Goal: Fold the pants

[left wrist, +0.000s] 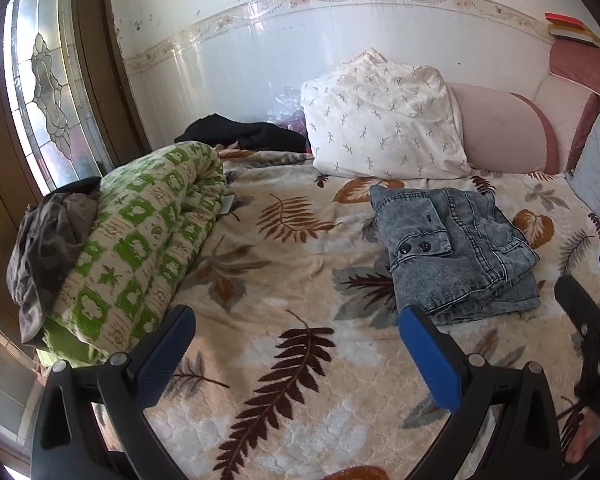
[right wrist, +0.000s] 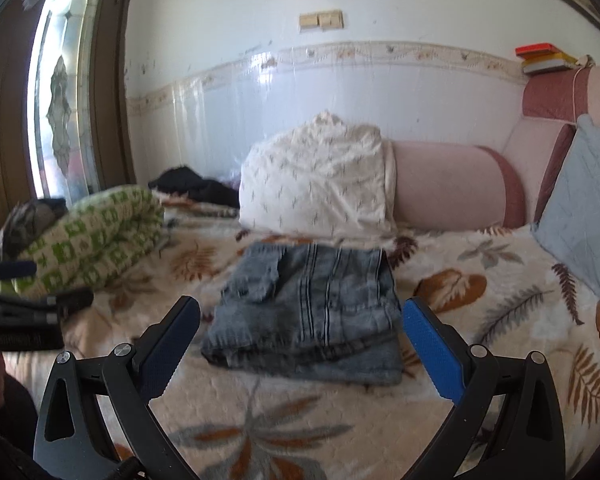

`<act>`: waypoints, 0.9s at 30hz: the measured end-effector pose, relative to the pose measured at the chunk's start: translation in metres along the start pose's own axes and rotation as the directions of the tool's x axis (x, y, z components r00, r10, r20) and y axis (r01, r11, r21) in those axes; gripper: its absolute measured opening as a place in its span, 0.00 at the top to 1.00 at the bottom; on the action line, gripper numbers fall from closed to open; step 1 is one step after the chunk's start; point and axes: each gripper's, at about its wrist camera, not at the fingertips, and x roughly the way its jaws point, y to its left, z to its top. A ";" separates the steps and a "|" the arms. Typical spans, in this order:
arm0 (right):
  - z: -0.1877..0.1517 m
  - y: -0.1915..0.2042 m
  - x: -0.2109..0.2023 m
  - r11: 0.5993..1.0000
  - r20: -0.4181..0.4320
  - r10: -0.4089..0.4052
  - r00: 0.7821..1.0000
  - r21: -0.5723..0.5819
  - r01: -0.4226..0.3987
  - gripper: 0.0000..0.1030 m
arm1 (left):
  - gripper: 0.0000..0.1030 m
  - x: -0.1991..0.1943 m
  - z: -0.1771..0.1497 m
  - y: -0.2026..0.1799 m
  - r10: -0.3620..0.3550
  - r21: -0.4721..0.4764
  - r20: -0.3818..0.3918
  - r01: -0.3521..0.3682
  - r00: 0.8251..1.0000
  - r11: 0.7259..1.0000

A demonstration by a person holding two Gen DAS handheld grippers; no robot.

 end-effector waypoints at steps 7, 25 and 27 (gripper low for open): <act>0.002 0.001 -0.016 1.000 0.049 0.011 0.999 -0.005 -0.011 0.01 | 0.00 0.006 0.000 -0.010 0.004 0.022 -0.028 -0.003 1.000 1.000; 0.002 0.005 -0.020 1.000 0.071 -0.009 0.997 -0.028 0.011 0.01 | 0.00 -0.017 0.005 -0.012 0.001 0.025 -0.002 -0.001 1.000 1.000; 0.002 0.006 -0.022 0.999 0.078 -0.014 0.997 -0.033 0.016 0.01 | 0.00 -0.022 0.006 -0.012 0.003 0.025 0.008 -0.003 1.000 1.000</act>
